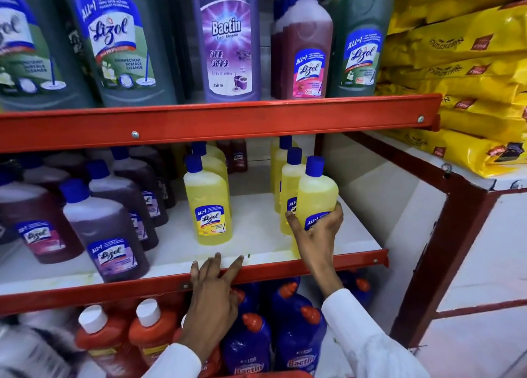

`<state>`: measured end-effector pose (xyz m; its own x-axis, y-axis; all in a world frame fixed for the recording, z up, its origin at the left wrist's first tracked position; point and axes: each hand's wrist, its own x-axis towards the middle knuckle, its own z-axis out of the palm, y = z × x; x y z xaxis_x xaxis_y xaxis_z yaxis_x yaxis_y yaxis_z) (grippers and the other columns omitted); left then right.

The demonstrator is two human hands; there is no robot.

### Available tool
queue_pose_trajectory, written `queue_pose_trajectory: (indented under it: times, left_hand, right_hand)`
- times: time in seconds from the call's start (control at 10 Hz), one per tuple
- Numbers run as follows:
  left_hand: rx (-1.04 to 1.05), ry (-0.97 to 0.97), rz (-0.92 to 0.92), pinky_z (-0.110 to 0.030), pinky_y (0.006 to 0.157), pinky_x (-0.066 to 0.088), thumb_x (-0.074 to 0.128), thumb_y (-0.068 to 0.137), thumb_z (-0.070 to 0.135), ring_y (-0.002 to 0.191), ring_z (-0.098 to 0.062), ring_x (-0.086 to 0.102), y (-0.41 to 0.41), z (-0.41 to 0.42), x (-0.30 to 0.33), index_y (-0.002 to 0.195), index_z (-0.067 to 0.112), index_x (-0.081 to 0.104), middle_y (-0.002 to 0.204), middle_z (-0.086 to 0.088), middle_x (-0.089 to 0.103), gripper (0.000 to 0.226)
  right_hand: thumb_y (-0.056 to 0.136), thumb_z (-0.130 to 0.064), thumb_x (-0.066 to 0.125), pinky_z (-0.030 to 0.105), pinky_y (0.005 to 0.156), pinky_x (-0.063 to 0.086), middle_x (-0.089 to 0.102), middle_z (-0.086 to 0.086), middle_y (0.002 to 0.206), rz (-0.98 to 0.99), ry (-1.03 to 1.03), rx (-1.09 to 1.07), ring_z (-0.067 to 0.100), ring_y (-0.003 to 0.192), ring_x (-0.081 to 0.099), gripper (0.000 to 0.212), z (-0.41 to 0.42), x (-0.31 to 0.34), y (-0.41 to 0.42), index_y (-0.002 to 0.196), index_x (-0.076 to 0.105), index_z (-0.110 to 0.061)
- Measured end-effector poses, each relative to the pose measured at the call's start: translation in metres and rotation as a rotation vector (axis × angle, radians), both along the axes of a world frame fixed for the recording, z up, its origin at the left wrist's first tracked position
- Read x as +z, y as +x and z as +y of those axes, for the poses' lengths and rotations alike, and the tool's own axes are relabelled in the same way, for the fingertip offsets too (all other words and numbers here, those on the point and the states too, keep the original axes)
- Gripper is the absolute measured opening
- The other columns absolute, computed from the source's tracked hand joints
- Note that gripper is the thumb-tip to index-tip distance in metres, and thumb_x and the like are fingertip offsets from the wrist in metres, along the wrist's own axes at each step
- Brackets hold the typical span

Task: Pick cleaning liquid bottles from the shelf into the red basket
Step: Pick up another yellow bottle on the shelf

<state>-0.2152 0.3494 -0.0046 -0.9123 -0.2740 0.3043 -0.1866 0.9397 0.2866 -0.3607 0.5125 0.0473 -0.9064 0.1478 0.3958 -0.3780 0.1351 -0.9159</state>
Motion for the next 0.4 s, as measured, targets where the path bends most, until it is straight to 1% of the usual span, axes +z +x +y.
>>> queue_pose_trajectory:
  times: [0.1,0.3,0.4]
  left_hand:
    - [0.012,-0.006,0.004,-0.052,0.125,0.001,0.057,0.079,0.012,0.146,-0.03,0.025,0.0002,0.0004,-0.0003,0.148,0.041,0.025,0.157,-0.017,0.031,0.081]
    - [0.006,-0.043,-0.007,-0.054,0.124,0.008,0.061,0.074,0.014,0.143,-0.033,0.031,0.001,0.0015,-0.0003,0.148,0.038,0.029,0.153,-0.019,0.037,0.085]
    - [0.012,-0.069,-0.015,-0.053,0.123,0.013,0.06,0.073,0.02,0.14,-0.033,0.035,0.002,0.002,0.0,0.148,0.037,0.029,0.151,-0.018,0.04,0.082]
  right_hand:
    - [0.073,-0.034,0.086,0.052,0.107,0.046,0.031,0.013,0.148,-0.019,0.051,-0.035,0.027,0.133,0.038,0.103,-0.0036,-0.0049,0.0024,0.148,0.02,-0.013]
    - [0.07,-0.037,0.088,0.054,0.105,0.048,0.032,0.011,0.147,-0.018,0.085,-0.037,0.026,0.133,0.039,0.105,-0.003,-0.0061,0.0054,0.146,0.02,-0.014]
    - [0.066,-0.038,0.09,0.046,0.106,0.048,0.032,0.012,0.149,-0.004,0.109,-0.023,0.028,0.136,0.037,0.111,0.003,-0.004,0.0085,0.148,0.019,-0.015]
